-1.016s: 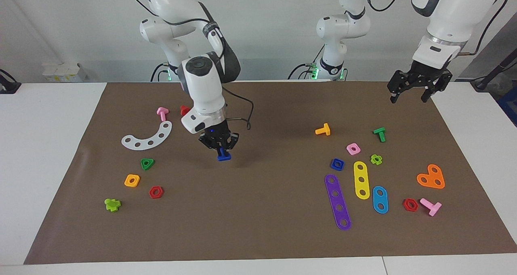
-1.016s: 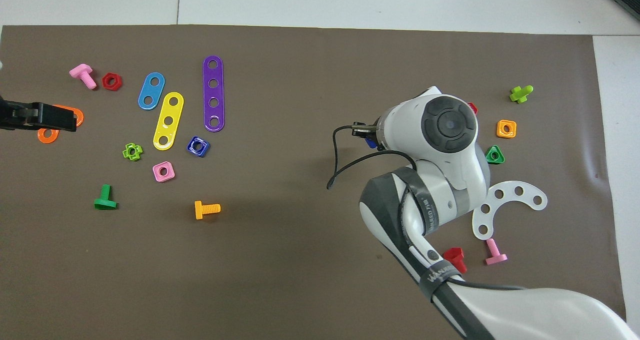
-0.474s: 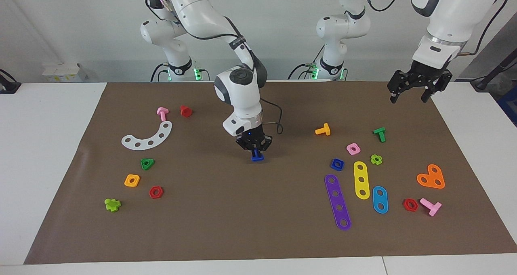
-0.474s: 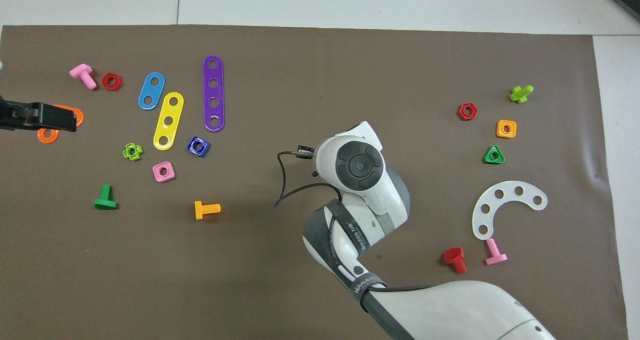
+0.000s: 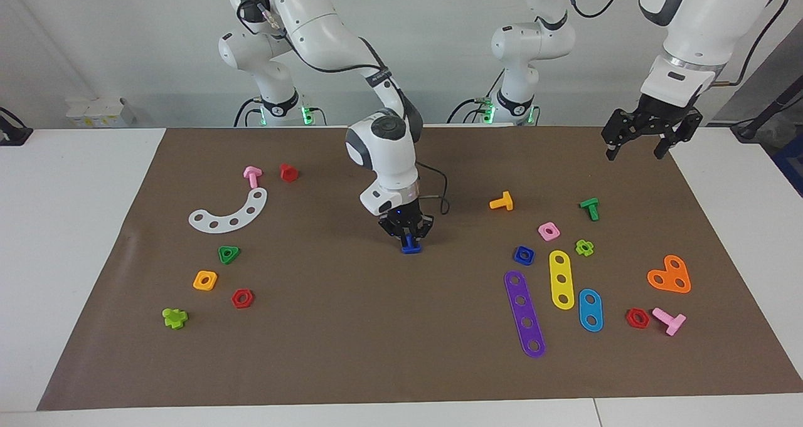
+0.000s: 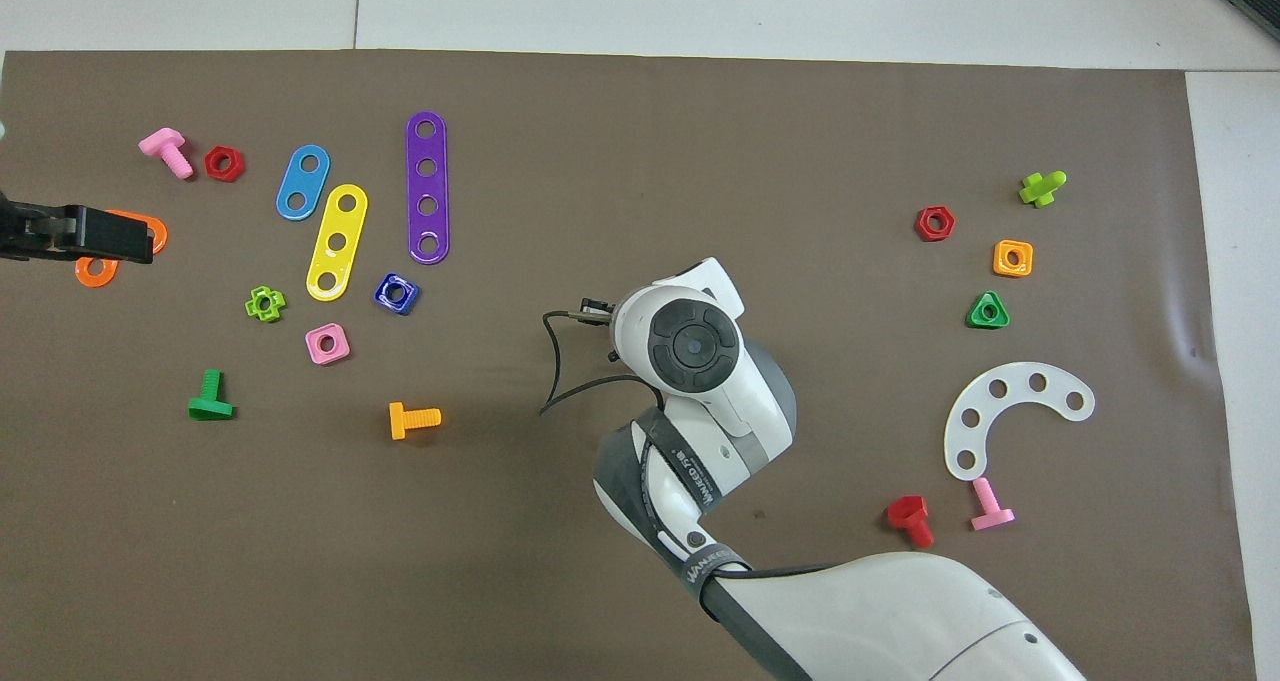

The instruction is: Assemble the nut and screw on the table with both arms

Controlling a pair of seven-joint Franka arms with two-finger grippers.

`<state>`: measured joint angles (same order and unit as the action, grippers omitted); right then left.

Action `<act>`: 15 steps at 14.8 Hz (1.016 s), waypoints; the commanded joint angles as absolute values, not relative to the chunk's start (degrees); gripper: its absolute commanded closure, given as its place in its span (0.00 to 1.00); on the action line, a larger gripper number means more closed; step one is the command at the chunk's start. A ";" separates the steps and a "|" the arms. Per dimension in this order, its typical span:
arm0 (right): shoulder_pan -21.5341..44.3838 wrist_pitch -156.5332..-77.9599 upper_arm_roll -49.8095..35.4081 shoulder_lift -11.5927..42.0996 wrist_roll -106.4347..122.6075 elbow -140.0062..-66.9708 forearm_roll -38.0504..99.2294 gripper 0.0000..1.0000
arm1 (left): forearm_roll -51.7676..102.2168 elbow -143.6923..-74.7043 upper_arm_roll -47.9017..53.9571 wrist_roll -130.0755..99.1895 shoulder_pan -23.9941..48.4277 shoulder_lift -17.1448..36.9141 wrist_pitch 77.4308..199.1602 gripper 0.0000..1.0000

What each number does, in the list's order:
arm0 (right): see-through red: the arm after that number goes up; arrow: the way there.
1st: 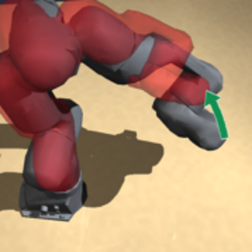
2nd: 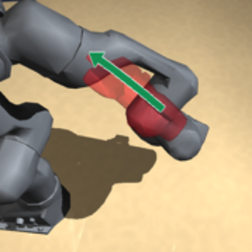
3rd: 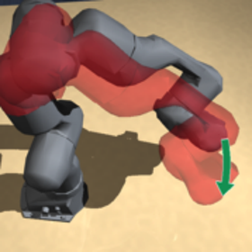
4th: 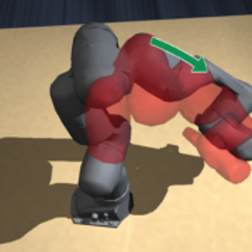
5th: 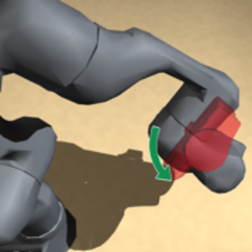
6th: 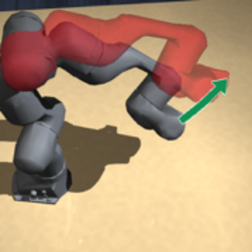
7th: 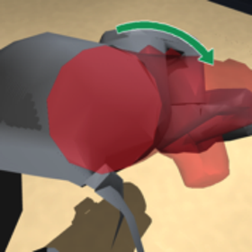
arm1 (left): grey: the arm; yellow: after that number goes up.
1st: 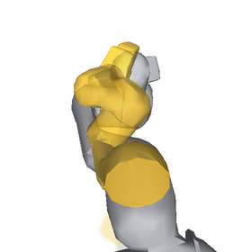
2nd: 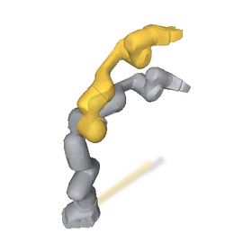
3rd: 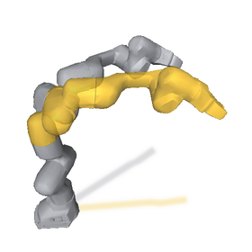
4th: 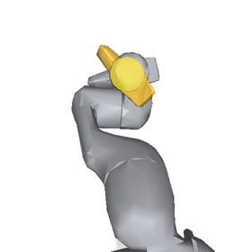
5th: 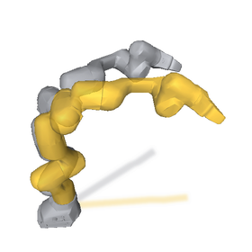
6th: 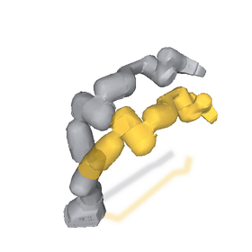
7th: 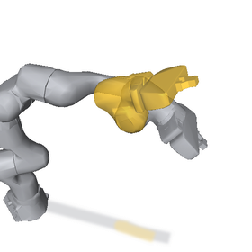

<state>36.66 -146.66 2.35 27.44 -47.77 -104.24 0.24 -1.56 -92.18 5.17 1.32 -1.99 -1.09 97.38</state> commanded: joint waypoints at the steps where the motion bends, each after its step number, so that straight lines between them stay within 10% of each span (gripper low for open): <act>1: 35.95 -144.94 2.55 25.76 -49.30 -103.45 -0.70 0.00 | -2.02 -94.04 5.71 0.88 -2.72 -2.81 97.74 0.00; 15: 7.32 -110.68 2.90 -2.45 -19.01 -103.62 -0.36 0.00 | 1.84 -99.48 6.15 0.97 -1.58 -5.01 98.17 0.00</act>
